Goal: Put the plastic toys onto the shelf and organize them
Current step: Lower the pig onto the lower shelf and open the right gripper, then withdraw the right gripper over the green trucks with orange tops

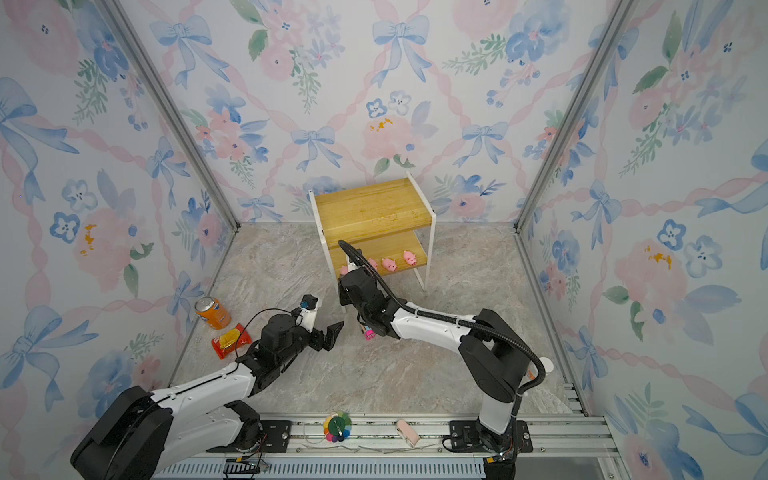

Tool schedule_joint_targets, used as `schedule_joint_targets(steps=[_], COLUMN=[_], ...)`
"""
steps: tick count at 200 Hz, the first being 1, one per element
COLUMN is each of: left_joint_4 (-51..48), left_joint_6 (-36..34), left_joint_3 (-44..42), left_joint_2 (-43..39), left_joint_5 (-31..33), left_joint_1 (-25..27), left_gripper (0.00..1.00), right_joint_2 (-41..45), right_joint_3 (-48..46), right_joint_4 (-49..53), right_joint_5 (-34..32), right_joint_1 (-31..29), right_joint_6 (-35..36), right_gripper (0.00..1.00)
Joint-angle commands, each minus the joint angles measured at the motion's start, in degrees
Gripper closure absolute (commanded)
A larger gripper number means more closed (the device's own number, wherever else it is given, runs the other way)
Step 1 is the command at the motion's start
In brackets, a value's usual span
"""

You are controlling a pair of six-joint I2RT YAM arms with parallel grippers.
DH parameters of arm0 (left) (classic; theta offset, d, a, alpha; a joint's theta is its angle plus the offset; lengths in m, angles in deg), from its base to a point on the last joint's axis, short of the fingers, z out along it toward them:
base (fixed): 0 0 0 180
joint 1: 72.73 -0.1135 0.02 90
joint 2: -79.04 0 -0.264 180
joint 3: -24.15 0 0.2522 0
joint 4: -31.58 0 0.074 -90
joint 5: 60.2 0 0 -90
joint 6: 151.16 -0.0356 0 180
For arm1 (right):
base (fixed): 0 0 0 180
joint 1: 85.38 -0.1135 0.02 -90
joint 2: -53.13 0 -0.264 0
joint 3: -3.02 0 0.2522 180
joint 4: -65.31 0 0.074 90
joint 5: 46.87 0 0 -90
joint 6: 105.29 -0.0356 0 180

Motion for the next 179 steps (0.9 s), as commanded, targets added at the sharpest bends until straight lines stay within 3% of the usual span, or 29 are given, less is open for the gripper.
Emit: schedule_joint_targets(steps=[1, 67, 115, 150, 179], left_joint_4=[0.43, 0.43, 0.43, 0.43, 0.43], left_joint_6=[0.23, 0.18, 0.12, 0.16, 0.22], left_joint_3=[-0.58, -0.50, -0.54, -0.50, -0.35], left_joint_2=[-0.82, -0.59, -0.53, -0.60, -0.14], left_joint_5=[-0.35, -0.43, -0.43, -0.61, -0.89], left_joint_1=[-0.36, -0.35, -0.35, -0.35, -0.35], left_gripper=[0.02, 0.02, 0.02, 0.02, 0.02], right_joint_2=[0.02, 5.10, 9.18, 15.95, 24.77], right_joint_3=[-1.16, -4.54, -7.90, -12.82, -21.21], right_joint_4=[1.23, 4.69, 8.18, 11.04, 12.60], right_joint_5=[-1.44, -2.04, 0.24, 4.79, 12.96], right_joint_1=[-0.69, -1.25, -1.60, -2.66, -0.11], right_joint_6=[0.43, 1.01, 2.45, 6.91, 8.23], right_gripper=[0.50, 0.35, 0.32, 0.31, 0.30])
